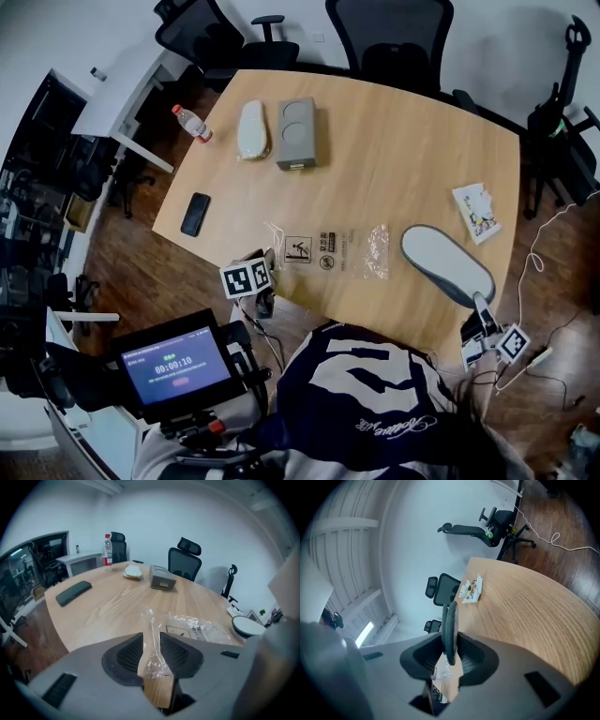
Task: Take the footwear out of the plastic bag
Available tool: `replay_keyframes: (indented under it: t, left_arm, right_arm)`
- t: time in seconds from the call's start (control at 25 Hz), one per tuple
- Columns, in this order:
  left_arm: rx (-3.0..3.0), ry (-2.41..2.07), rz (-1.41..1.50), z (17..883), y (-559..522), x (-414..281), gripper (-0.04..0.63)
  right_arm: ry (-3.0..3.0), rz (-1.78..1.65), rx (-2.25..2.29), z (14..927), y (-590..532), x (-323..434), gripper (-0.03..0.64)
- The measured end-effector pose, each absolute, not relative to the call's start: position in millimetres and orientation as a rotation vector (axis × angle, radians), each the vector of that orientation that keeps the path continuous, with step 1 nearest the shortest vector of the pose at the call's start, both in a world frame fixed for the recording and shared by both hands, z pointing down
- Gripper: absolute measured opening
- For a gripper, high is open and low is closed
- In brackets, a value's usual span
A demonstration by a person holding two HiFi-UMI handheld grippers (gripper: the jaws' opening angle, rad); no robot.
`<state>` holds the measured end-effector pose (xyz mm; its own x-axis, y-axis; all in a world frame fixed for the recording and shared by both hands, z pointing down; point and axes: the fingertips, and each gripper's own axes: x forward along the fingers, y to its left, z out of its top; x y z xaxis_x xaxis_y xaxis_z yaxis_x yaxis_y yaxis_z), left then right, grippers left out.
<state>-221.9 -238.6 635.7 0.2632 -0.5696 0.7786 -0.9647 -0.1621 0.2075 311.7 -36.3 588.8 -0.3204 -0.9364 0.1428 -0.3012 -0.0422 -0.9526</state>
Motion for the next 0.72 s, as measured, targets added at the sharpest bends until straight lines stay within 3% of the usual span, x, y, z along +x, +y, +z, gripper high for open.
replay_keyframes:
  t: [0.36,0.72]
  left_arm:
    - [1.854,-1.548,0.47,582.3,-233.1,-245.0,0.101]
    - [1.982,-1.342,0.25,548.4,-206.6,-182.9,0.101]
  right_arm:
    - [1.623,-1.402,-1.255,607.6,-48.8,285.7,0.095]
    - [1.611,-1.47,-1.3,632.2,-40.6,255.3,0.097]
